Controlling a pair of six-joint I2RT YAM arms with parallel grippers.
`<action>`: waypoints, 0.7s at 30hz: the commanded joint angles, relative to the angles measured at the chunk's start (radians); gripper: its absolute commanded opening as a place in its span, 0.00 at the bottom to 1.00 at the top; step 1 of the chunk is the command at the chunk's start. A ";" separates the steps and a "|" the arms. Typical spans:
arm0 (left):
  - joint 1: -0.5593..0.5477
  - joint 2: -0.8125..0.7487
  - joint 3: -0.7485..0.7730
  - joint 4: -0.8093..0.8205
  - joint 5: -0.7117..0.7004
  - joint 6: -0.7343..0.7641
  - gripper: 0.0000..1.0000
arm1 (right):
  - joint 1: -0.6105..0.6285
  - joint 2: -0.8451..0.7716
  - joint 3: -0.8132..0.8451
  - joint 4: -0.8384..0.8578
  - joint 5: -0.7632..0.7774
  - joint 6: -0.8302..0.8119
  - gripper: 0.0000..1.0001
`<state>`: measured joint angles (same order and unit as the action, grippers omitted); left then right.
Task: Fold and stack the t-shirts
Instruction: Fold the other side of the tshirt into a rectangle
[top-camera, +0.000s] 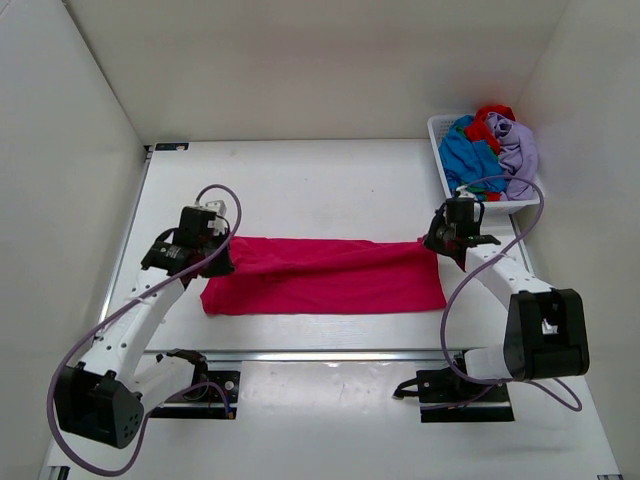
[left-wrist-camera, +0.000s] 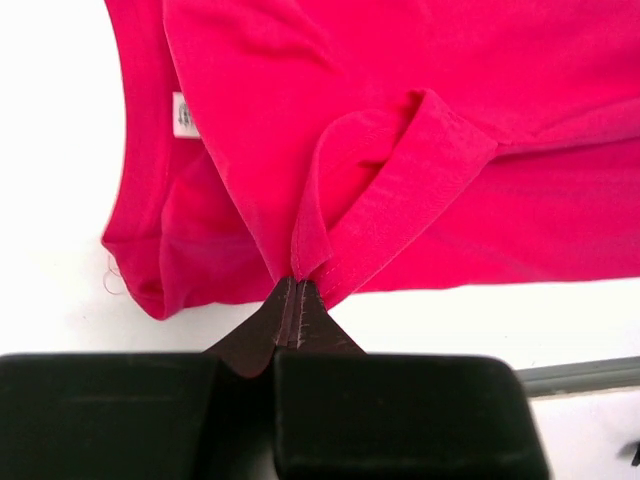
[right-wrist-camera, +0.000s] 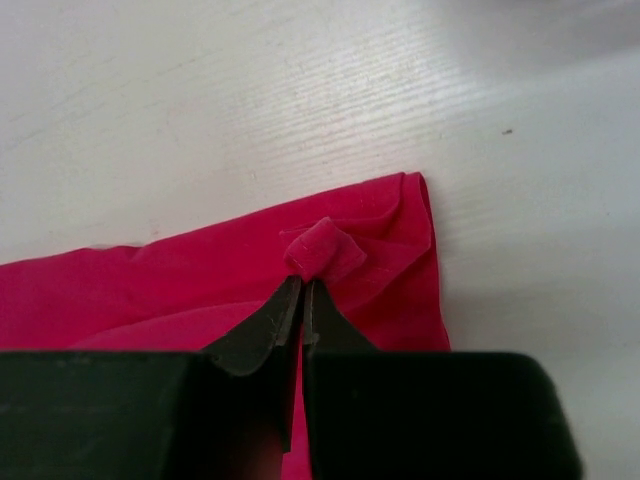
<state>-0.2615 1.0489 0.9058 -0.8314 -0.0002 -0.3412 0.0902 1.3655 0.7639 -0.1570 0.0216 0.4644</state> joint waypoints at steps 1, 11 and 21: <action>-0.002 -0.044 -0.021 0.015 0.019 -0.025 0.00 | 0.000 -0.040 -0.037 0.057 0.000 0.003 0.00; -0.028 -0.138 -0.099 0.002 0.028 -0.071 0.00 | 0.000 -0.045 -0.077 0.060 0.009 0.007 0.00; -0.018 -0.167 -0.202 0.023 0.034 -0.077 0.00 | 0.009 -0.106 -0.110 0.017 0.021 0.033 0.00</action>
<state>-0.2844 0.9157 0.7258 -0.8276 0.0162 -0.4030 0.0914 1.3045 0.6724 -0.1425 0.0257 0.4828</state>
